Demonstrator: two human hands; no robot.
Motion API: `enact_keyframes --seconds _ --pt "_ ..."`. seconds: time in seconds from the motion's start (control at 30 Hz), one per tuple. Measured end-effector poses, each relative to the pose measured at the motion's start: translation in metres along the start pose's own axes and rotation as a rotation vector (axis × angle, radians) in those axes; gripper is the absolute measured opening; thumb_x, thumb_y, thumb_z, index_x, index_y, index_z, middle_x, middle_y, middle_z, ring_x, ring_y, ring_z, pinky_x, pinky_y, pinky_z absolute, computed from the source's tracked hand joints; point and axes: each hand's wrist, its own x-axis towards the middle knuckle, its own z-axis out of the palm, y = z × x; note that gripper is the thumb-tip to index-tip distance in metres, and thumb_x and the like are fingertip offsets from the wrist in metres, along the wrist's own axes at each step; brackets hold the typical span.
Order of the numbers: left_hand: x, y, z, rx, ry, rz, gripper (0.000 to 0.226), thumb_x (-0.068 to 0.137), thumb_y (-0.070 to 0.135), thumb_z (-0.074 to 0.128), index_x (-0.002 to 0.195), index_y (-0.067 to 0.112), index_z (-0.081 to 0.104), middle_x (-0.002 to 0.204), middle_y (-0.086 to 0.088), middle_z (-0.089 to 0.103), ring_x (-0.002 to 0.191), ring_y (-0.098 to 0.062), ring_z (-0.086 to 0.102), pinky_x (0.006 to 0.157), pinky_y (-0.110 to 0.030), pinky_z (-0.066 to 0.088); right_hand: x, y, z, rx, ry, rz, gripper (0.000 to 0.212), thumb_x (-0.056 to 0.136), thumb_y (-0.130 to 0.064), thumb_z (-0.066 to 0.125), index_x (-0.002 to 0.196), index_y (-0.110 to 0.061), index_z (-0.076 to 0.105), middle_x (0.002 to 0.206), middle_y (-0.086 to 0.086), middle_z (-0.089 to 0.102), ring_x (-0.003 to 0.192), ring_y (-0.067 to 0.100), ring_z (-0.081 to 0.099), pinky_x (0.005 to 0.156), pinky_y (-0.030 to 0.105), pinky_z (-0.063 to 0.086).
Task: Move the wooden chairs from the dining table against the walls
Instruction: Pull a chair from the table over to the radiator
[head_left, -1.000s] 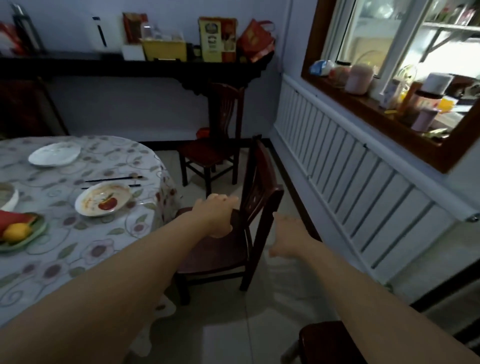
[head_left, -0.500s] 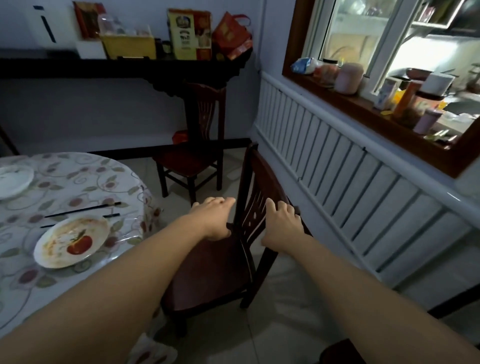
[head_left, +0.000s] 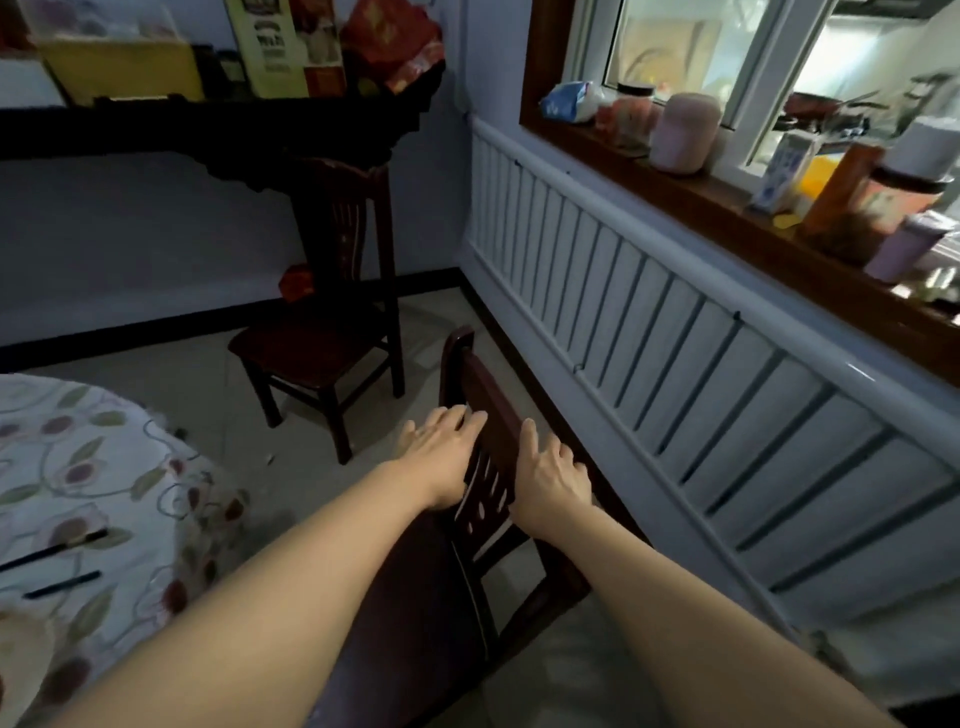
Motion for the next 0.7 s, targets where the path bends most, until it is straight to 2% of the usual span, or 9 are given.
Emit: enact_keyframes --seconds 0.2,0.23,0.3,0.37,0.43,0.47,0.57,0.7 --pt "0.059 0.004 0.006 0.179 0.037 0.164 0.098 0.083 0.007 0.066 0.153 0.028 0.000 0.162 -0.003 -0.007 0.150 -0.023 -0.009 0.120 -0.049 0.008 0.023 -0.001 0.009 0.066 -0.096 0.080 0.098 0.088 -0.026 0.062 0.152 -0.015 -0.011 0.144 0.017 0.038 0.126 0.031 0.049 0.096 0.040 0.045" --pt "0.068 0.004 0.007 0.228 0.031 0.208 0.096 0.084 0.007 0.064 0.153 0.027 0.001 0.162 -0.003 -0.006 0.150 -0.023 -0.008 0.120 -0.049 0.009 0.025 -0.001 0.010 0.083 -0.100 0.102 0.092 0.089 -0.025 0.061 0.152 -0.014 -0.006 0.140 0.016 0.045 0.122 0.030 0.053 0.093 0.039 0.047" --pt "0.089 0.007 0.008 0.330 0.038 0.292 0.086 0.085 0.008 0.063 0.152 0.022 0.011 0.162 -0.004 0.001 0.150 -0.022 -0.004 0.120 -0.050 0.009 0.027 0.001 0.012 0.123 -0.077 0.140 0.070 0.090 -0.023 0.059 0.146 -0.014 0.018 0.128 0.013 0.056 0.114 0.030 0.059 0.087 0.038 0.048" --pt "0.107 0.008 0.005 0.401 0.066 0.383 0.062 0.088 0.011 0.059 0.144 0.018 0.034 0.156 -0.006 0.025 0.149 -0.023 0.011 0.119 -0.050 0.010 0.028 0.003 0.011 0.167 -0.047 0.160 0.047 0.092 -0.023 0.058 0.131 -0.015 0.034 0.120 0.012 0.061 0.109 0.032 0.061 0.082 0.038 0.049" --pt "0.119 0.008 0.002 0.438 0.108 0.483 0.036 0.089 0.015 0.056 0.125 0.018 0.053 0.137 -0.003 0.051 0.137 -0.022 0.036 0.115 -0.048 0.019 0.029 0.003 0.011 0.188 -0.026 0.167 0.036 0.093 -0.023 0.055 0.124 -0.013 0.038 0.118 0.014 0.062 0.107 0.034 0.061 0.080 0.038 0.048" --pt "0.122 0.007 0.001 0.440 0.126 0.534 0.028 0.089 0.017 0.056 0.117 0.020 0.057 0.128 -0.001 0.058 0.128 -0.022 0.045 0.112 -0.044 0.025 0.028 0.002 0.011 0.183 -0.020 0.170 0.033 0.094 -0.023 0.054 0.122 -0.011 0.039 0.117 0.015 0.062 0.107 0.034 0.061 0.079 0.038 0.048" --pt "0.131 0.001 -0.003 0.440 0.149 0.666 0.017 0.088 0.021 0.058 0.105 0.023 0.061 0.114 0.002 0.064 0.113 -0.020 0.056 0.096 -0.035 0.039 0.027 0.000 0.013 0.165 0.001 0.174 0.031 0.094 -0.023 0.054 0.119 -0.010 0.039 0.115 0.014 0.063 0.105 0.034 0.062 0.077 0.039 0.049" --pt "0.136 -0.005 -0.011 0.467 0.091 0.746 0.011 0.087 0.021 0.060 0.098 0.021 0.061 0.107 0.000 0.065 0.104 -0.022 0.061 0.077 -0.035 0.045 0.024 -0.004 0.012 0.162 0.003 0.176 0.033 0.090 -0.021 0.058 0.116 -0.011 0.041 0.114 0.012 0.062 0.103 0.032 0.063 0.081 0.040 0.052"
